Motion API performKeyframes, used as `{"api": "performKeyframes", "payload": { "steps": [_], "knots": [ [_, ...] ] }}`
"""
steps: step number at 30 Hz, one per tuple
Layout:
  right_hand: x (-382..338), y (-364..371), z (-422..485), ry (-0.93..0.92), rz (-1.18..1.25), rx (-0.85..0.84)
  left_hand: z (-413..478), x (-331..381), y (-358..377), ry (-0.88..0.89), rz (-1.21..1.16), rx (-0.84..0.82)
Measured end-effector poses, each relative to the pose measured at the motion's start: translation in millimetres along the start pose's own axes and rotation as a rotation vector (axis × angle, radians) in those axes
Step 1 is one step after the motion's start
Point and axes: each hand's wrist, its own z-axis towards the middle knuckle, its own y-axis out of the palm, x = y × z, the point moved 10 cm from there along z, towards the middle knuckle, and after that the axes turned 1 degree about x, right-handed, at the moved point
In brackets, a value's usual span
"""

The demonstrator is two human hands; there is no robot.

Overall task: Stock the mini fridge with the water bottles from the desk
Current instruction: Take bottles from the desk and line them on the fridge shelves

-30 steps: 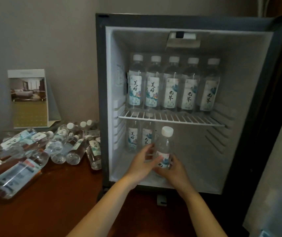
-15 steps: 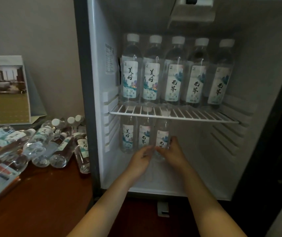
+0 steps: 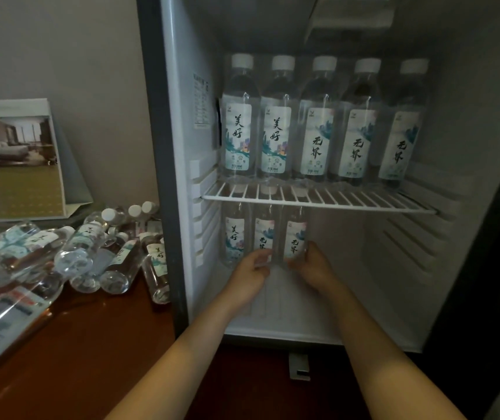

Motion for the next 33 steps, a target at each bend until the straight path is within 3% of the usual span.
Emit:
{"api": "performKeyframes", "payload": {
  "steps": [7, 11, 20, 26, 30, 33],
  "knots": [
    [-5, -13, -49, 0.032, -0.045, 0.322, -40, 17, -15, 0.029, 0.129, -0.098],
    [-38, -8, -72, -0.025, -0.061, 0.367, -71, 21, -26, -0.002, 0.141, -0.187],
    [-103, 74, -113, -0.132, 0.087, 0.126, -139, 10, -106, -0.130, 0.121, -0.114],
    [-130, 142, -141, -0.169, 0.099, -0.022, -178, -13, -198, -0.221, 0.178, 0.145],
    [-139, 193, -153, -0.175, 0.061, -0.199, -187, -37, -265, -0.261, 0.408, 0.382],
    [-136, 236, -159, -0.201, -0.044, -0.373, -187, -58, -294, -0.329, 0.660, 0.425]
  ]
}}
